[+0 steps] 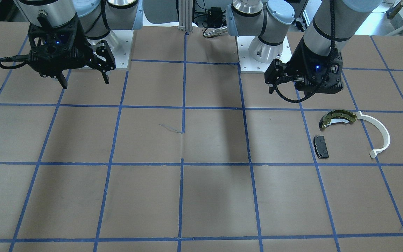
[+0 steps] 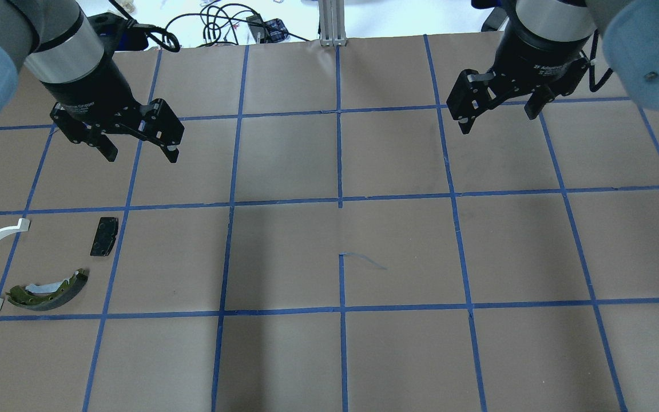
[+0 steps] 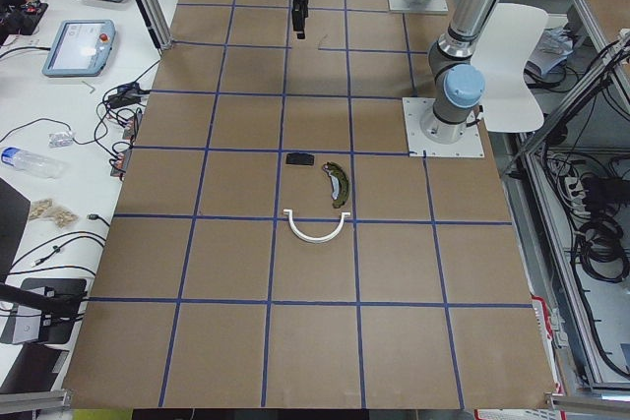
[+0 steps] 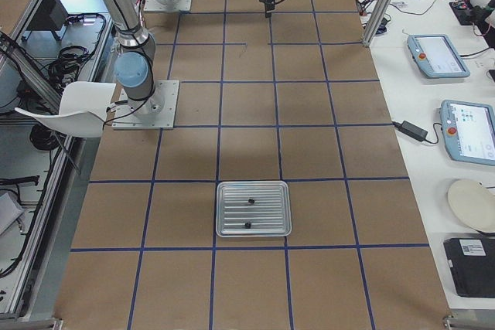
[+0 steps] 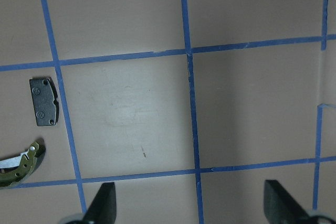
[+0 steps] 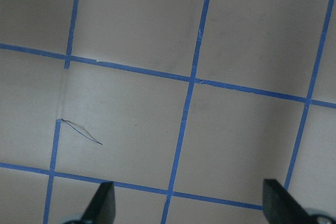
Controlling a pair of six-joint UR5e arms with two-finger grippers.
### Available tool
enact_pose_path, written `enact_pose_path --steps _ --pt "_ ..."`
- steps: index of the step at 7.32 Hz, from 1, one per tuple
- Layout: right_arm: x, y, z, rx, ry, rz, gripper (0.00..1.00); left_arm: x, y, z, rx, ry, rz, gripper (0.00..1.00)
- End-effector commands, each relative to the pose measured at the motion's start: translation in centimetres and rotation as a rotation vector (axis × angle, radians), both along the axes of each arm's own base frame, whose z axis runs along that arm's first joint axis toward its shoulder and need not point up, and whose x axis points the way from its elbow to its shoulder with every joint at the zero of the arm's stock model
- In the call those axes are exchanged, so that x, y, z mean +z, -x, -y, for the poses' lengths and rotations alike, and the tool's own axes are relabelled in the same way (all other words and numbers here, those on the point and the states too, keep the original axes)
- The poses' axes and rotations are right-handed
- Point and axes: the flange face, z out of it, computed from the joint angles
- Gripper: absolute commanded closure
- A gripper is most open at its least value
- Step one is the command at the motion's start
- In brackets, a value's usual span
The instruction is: Place bearing gear from tray to pile
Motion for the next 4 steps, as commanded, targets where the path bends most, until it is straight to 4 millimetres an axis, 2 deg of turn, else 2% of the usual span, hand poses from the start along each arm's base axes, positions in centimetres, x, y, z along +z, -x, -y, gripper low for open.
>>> enact_pose_path --steps 1,4 --pt "-0.02 0.04 -0.12 -0.002 -0.003 -0.003 0.0 0.0 0.0 0.02 0.0 0.002 0.0 0.0" --pt "0.08 0.23 -0.06 -0.001 0.001 -0.015 0.0 0.0 0.0 0.02 0.0 0.002 0.0 0.0"
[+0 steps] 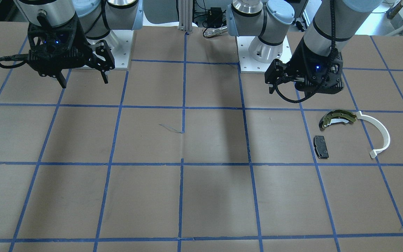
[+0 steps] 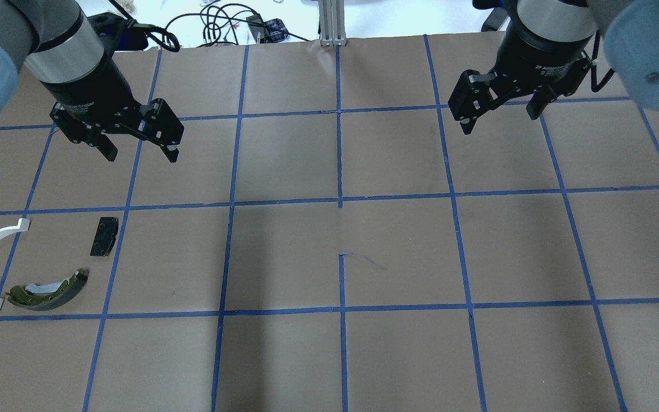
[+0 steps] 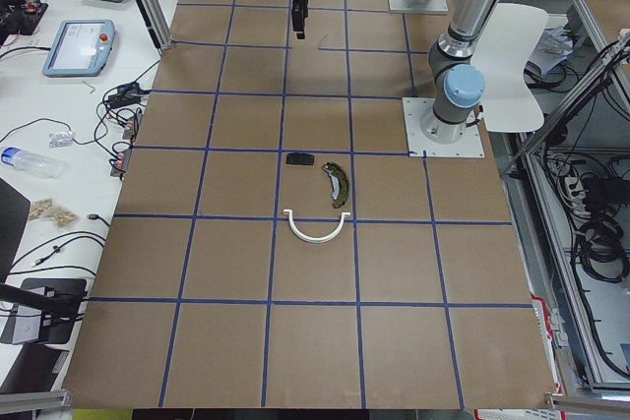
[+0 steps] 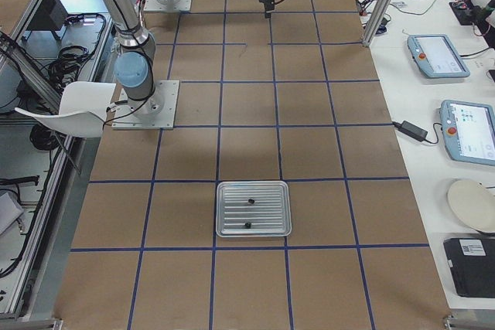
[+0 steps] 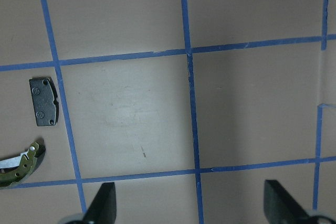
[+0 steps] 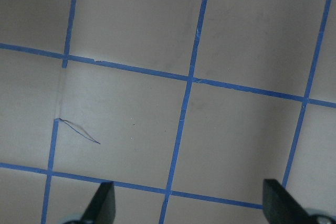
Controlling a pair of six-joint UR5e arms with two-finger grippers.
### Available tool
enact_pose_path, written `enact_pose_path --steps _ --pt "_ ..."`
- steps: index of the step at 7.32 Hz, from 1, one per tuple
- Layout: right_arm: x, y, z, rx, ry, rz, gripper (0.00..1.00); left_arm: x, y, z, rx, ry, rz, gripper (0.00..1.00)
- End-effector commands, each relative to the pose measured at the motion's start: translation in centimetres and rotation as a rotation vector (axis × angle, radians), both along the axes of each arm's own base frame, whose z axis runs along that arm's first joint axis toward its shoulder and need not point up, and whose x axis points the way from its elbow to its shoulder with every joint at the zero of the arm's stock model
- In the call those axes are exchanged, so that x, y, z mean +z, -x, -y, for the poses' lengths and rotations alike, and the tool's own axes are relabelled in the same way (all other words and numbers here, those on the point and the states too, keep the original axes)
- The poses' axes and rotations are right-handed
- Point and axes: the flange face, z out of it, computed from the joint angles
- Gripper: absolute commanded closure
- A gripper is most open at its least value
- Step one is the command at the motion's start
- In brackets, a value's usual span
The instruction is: Place bearing gear from tray to pile
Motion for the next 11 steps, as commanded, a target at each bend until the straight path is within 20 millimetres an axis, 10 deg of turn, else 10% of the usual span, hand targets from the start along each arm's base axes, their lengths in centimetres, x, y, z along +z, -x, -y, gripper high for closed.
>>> enact_pose_path --steps 1,8,9,11 --pt "0.1 0.2 0.0 -0.002 0.002 -0.019 0.0 0.0 0.0 0.0 0.0 0.005 0.0 0.0" --pt "1.0 0.6 -0.7 -0.036 0.014 -0.022 0.0 0.1 -0.1 0.3 0.001 0.018 0.001 0.0" --pt "0.7 2.3 -0.7 -0.07 -0.001 -0.035 0.0 0.1 0.0 0.3 0.0 0.018 0.001 0.0" --pt "-0.1 15.7 1.1 -0.253 -0.019 -0.017 0.0 0.2 0.0 0.2 0.0 0.02 0.001 0.0"
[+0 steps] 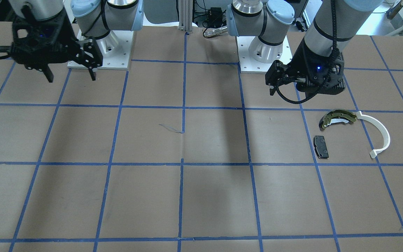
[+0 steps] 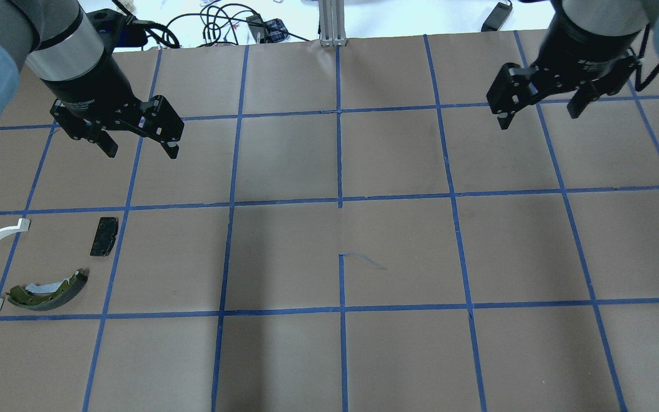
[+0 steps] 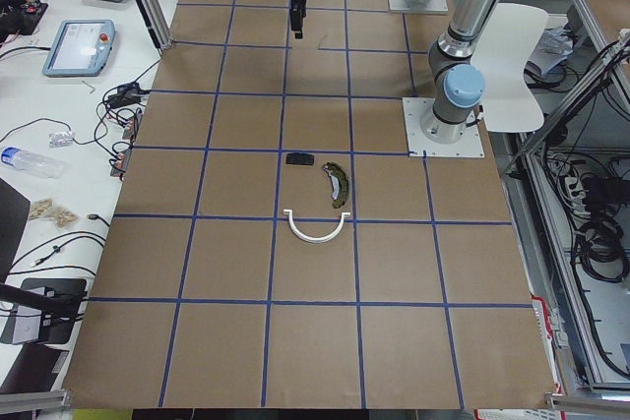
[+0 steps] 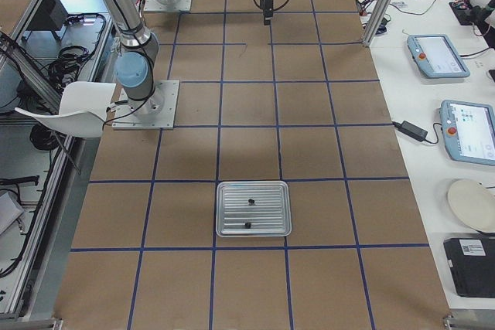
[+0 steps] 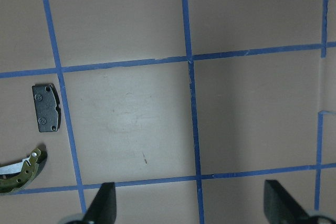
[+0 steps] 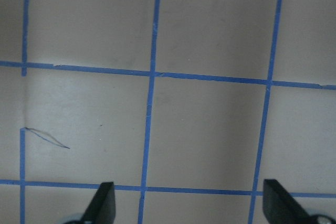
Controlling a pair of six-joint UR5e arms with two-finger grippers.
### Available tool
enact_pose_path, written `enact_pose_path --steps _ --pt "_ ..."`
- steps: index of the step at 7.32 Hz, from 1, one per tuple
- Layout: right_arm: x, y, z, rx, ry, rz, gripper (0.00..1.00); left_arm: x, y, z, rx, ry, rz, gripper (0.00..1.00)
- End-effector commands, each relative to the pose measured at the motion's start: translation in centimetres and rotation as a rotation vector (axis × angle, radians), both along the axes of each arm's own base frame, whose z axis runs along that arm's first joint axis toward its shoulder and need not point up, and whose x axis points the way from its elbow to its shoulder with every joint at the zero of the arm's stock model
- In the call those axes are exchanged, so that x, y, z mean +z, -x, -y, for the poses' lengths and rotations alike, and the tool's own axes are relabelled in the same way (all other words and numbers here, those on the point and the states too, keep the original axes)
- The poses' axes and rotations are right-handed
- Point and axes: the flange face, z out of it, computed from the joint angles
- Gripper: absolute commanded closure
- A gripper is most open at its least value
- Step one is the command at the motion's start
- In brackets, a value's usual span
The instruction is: Place bearing gear from tray to pile
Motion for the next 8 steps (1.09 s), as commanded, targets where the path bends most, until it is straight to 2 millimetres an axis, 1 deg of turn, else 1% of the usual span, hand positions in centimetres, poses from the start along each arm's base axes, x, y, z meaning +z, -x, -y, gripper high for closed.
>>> enact_pose_path --steps 1,2,3,4,5,6,7,8 --pt "-1.2 12.6 0.9 -0.157 -0.027 -0.002 0.0 0.0 0.0 0.0 0.0 0.0 0.0 0.0" --pt "-4.4 18.6 2.2 -0.102 -0.105 -0.04 0.0 -0.1 -0.1 0.1 0.001 0.0 0.0 0.0" --pt "-7.0 26.6 2.9 -0.154 -0.093 -0.066 0.0 0.0 -0.1 0.0 0.001 0.0 0.0 0.0" --pt "-9.3 31.9 2.3 -0.191 -0.109 -0.041 0.0 -0.1 -0.1 0.1 0.001 -0.002 0.0 0.0" --pt "-12.6 35.1 3.1 -0.195 -0.127 -0.032 0.0 0.0 -0.1 0.0 0.001 0.0 0.0 0.0" --pt "-14.6 40.0 1.9 -0.179 -0.12 -0.029 0.0 0.0 -0.1 0.0 0.001 0.0 0.0 0.0" --pt "-17.1 43.7 1.1 -0.146 -0.11 -0.001 0.0 -0.1 -0.1 0.1 0.001 -0.002 0.0 0.0" --pt "-20.0 46.6 0.6 -0.082 -0.114 0.01 0.0 0.0 0.0 0.0 0.0 0.0 0.0 0.0"
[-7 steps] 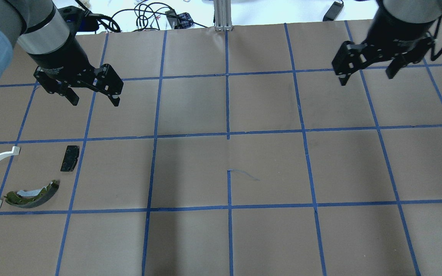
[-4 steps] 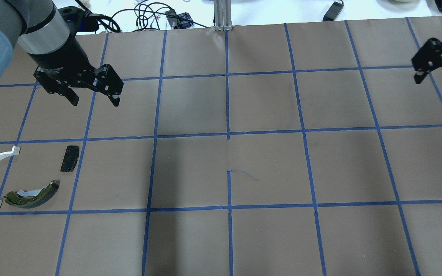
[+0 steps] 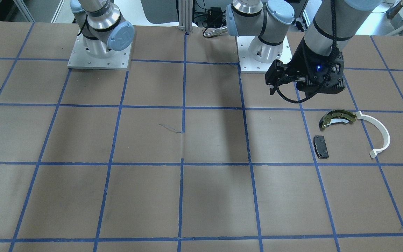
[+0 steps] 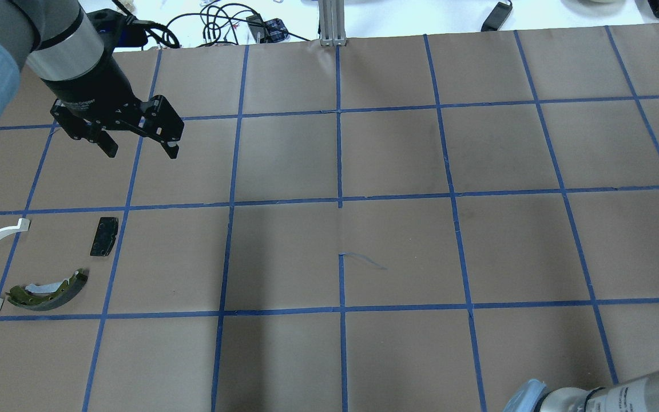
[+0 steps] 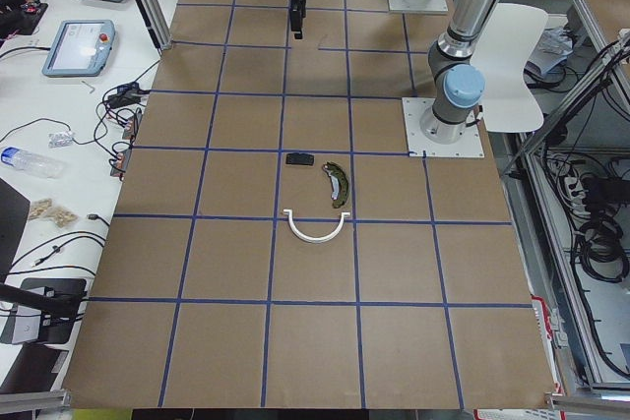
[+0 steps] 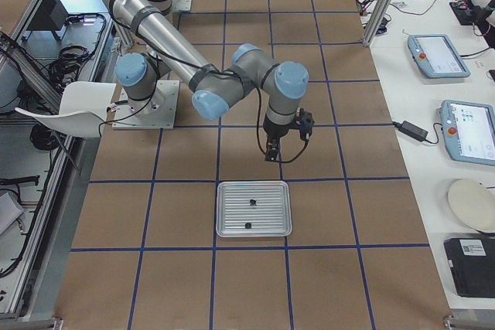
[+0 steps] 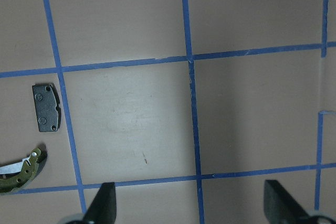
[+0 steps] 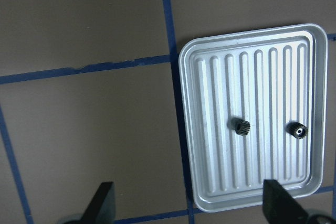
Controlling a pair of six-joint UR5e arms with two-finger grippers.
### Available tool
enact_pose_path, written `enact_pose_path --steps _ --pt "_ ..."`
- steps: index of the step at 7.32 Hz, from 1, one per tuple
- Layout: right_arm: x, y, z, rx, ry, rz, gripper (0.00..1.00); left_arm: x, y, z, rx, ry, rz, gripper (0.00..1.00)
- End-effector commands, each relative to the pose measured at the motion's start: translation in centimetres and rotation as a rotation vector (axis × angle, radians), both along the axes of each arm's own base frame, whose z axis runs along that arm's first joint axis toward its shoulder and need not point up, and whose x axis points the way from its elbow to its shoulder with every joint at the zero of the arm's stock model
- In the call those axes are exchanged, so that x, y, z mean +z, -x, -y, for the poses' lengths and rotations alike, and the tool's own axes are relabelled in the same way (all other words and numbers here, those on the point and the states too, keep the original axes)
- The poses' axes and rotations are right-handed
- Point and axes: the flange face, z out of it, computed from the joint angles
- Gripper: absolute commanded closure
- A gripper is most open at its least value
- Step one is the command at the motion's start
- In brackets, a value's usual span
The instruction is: Place bearing gear from tray to pile
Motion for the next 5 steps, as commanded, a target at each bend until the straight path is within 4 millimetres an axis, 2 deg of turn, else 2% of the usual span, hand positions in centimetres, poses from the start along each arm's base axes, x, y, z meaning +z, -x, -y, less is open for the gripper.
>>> enact_pose_path --steps 1,2,3,4,5 --pt "-6.6 7.2 -1.5 0.068 0.013 0.027 0.0 0.0 0.1 0.0 -0.001 -0.001 0.0 0.0" --pt "-8.8 8.6 -1.7 0.062 0.011 0.03 0.0 -0.1 0.1 -0.1 -0.001 -0.002 0.0 0.0" --pt "-10.8 9.0 -2.7 0.075 0.003 0.045 0.0 0.0 0.1 0.0 -0.001 -0.001 0.0 0.0" --pt "-12.9 9.3 -4.3 0.053 0.02 0.037 0.01 -0.2 0.1 0.0 -0.001 -0.004 0.0 0.0" --pt "-13.5 8.3 -5.0 0.051 0.022 0.036 0.05 -0.1 0.1 0.0 -0.001 -0.004 0.0 0.0"
